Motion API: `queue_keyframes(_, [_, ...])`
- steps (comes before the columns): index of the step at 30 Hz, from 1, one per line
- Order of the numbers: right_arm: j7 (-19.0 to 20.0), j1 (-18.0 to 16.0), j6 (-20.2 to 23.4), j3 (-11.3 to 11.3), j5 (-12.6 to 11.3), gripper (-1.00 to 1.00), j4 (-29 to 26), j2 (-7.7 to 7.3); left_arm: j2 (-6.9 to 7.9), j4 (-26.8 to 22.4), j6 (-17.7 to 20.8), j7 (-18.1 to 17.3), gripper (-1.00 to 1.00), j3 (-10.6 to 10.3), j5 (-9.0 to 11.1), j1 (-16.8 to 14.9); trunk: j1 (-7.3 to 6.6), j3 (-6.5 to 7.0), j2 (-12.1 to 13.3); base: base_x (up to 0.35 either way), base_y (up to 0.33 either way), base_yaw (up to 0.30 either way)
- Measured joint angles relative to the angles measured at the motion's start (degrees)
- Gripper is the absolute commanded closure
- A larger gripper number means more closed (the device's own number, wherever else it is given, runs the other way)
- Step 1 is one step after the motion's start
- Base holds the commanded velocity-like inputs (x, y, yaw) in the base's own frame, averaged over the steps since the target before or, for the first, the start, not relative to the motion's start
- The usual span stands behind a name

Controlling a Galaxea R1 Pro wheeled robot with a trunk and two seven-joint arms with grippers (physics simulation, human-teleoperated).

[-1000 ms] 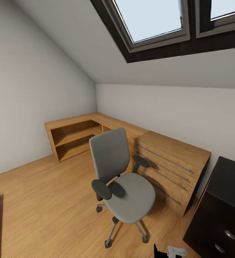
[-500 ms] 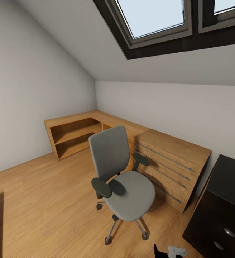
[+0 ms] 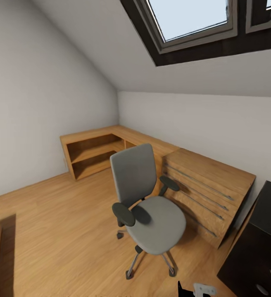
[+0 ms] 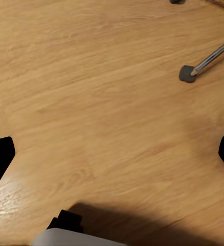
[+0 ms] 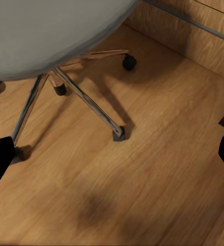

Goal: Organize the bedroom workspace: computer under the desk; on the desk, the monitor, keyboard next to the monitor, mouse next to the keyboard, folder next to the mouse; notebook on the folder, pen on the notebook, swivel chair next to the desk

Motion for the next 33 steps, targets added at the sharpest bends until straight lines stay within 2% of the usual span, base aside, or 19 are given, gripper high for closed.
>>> queue_keyframes(33, [0.0, 0.0, -0.1, 0.0, 0.1, -1.0, 0.0, -0.02, 0.0, 0.0, 0.1, 0.0, -1.0, 0.1, 0.1, 0.0, 0.0, -1.27, 0.0, 0.0, 0.0, 0.251])
